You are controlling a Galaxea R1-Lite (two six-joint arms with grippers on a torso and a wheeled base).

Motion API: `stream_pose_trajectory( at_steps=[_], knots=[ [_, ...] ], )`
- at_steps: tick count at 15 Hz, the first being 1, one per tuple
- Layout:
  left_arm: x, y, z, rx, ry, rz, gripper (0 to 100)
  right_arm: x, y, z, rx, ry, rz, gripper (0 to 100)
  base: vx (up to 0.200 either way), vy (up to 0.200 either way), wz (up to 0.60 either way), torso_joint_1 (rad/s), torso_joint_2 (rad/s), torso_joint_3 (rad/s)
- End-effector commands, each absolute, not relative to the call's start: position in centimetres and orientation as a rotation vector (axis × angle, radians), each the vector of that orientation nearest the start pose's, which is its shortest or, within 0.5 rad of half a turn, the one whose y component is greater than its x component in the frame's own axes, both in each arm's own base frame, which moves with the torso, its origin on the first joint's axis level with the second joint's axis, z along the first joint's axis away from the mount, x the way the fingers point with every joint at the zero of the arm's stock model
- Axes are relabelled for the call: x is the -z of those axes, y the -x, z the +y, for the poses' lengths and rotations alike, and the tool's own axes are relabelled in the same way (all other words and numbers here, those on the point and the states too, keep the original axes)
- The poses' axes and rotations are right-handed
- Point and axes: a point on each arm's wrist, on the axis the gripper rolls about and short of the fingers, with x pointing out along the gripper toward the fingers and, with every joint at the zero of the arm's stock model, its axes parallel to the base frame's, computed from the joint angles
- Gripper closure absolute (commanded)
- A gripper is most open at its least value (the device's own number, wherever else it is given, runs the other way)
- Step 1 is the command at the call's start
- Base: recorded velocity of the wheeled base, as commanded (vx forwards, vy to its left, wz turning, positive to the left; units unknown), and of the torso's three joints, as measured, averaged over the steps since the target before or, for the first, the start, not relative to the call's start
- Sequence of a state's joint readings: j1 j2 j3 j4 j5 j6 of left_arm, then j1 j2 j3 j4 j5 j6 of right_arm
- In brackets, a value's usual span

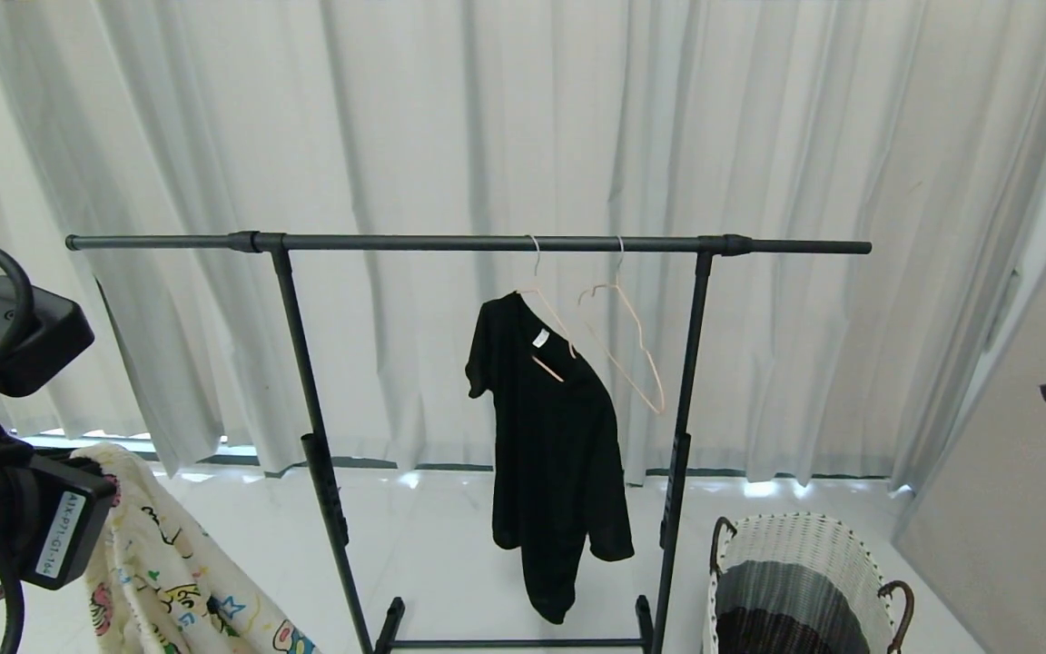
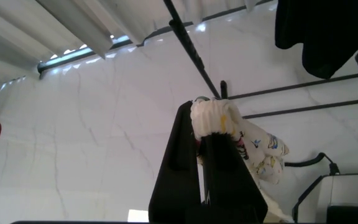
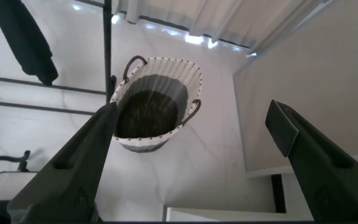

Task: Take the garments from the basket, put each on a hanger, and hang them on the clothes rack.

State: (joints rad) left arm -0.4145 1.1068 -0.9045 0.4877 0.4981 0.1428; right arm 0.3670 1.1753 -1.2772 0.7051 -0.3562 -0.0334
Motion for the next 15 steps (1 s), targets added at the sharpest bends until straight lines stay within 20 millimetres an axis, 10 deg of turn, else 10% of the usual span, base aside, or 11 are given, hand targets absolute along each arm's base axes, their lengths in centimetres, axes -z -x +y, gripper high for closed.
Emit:
stream_pose_trajectory(
  at_steps=[1, 10, 15],
  knots=[
    [-24.3, -12.2, -4.2, -0.048, -0.445, 0.627, 100, -31.1, -12.9, 4.1, -0.021, 0.252, 0.571, 0, 0.0, 0.2, 0.0, 0.022, -0.05, -0.027],
    [-24.5, -11.2, -3.7, -0.07, -0.441, 0.601, 100, -29.9, -14.4, 4.9, -0.113, 0.199, 0.511, 0, 0.0, 0.2, 0.0, 0.008, 0.0, -0.003],
    [-24.4, -11.1, -3.7, -0.065, -0.443, 0.599, 100, -29.8, -16.6, 5.5, -0.138, 0.168, 0.468, 0, 0.04, 0.0, 0.0, 0.001, 0.0, 0.0]
  ],
)
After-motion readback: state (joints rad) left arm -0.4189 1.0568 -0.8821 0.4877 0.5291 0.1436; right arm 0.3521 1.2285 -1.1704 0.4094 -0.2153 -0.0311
